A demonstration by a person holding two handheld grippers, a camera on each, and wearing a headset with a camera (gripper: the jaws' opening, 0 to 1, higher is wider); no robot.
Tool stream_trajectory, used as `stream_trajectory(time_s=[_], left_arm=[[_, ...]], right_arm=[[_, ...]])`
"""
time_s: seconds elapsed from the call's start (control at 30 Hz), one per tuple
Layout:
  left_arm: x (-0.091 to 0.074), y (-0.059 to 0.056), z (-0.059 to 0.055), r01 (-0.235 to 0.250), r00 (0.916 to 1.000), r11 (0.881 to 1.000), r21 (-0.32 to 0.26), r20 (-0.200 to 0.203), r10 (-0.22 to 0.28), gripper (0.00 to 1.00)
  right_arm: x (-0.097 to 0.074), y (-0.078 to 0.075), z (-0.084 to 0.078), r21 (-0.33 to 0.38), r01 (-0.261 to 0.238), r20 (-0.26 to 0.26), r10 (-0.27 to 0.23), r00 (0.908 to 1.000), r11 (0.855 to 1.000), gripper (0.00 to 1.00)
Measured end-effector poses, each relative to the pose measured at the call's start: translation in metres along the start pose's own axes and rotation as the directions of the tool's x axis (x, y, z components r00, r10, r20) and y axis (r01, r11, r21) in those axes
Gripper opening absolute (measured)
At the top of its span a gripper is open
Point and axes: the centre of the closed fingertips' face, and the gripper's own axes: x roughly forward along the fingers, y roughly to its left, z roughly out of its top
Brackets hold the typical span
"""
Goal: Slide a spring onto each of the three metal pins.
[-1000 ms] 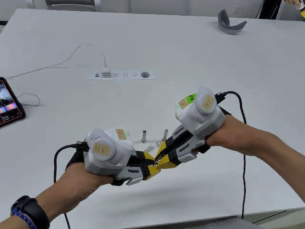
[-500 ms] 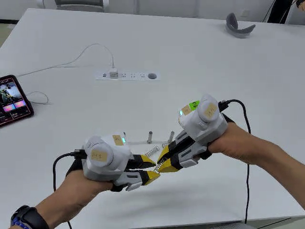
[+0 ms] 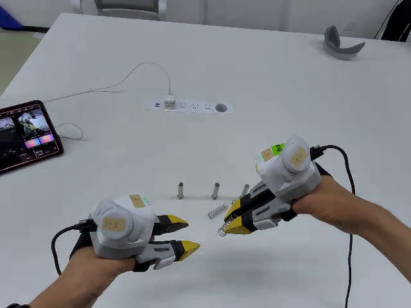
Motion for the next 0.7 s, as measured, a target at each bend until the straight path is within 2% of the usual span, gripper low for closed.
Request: stream_trajectory(time_s=[0.47,0.7], left_arm=[[-0.02,0.033,-0.014,-0.117,0.9931,0.99,-0.074,0.004,0.117,0.39],[-0.03,0.05,-0.028,-0.186,0.9825,0.976,-0.115,-0.011,0.186,0.49]], right_arm=[[0.014,-0.023,-0.006,0.002,0.019,-0.04,-0.019,0.999,1.0,0.12],[0.026,-0.034,-0.007,-0.008,0.026,-0.065,-0.027,0.9975,1.0,0.12]])
